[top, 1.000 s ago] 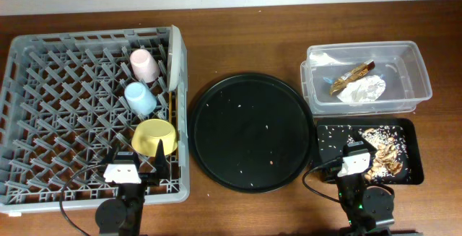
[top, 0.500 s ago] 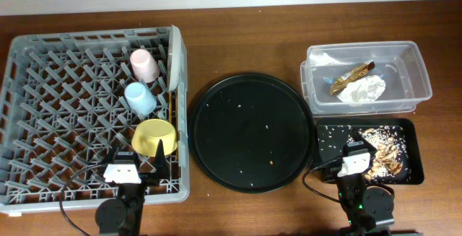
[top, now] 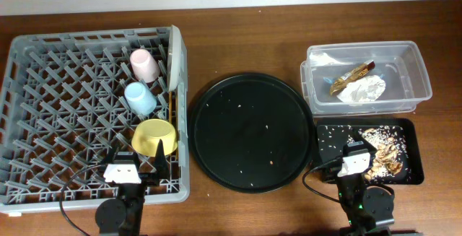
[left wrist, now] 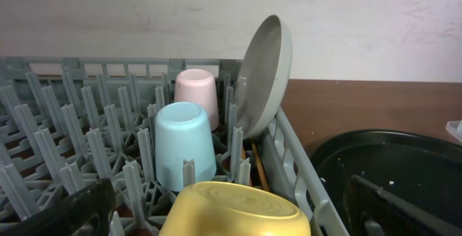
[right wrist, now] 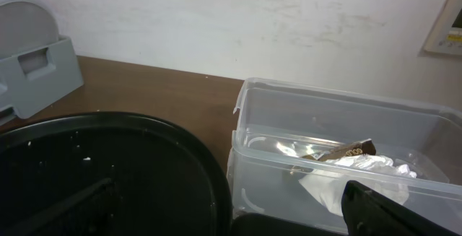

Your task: Sort waste into correct bins and load items into the dishwasher rack

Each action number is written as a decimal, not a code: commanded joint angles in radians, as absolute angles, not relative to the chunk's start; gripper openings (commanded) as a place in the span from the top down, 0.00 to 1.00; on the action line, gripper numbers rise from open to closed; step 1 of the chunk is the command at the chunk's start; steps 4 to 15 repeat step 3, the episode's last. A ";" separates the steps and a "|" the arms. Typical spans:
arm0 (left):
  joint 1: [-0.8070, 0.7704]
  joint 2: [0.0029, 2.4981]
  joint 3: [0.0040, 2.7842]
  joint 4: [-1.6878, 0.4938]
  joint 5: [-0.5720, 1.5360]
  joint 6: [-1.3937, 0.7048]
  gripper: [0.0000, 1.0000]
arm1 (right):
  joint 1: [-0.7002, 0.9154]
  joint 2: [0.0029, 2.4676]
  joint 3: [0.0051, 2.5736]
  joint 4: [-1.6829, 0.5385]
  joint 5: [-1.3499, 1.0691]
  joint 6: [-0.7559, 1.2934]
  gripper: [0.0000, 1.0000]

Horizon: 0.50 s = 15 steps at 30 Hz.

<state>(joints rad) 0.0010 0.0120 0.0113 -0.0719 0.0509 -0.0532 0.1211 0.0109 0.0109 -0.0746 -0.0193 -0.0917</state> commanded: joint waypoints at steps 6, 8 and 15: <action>-0.004 0.006 0.009 -0.080 0.044 -0.059 0.01 | 0.117 0.004 0.006 -0.079 -0.014 -0.100 0.01; -0.004 0.006 0.009 -0.080 0.044 -0.059 0.01 | 0.117 0.004 0.006 -0.079 -0.014 -0.100 0.01; -0.004 0.006 0.009 -0.080 0.044 -0.059 0.01 | 0.117 0.004 0.006 -0.079 -0.014 -0.100 0.01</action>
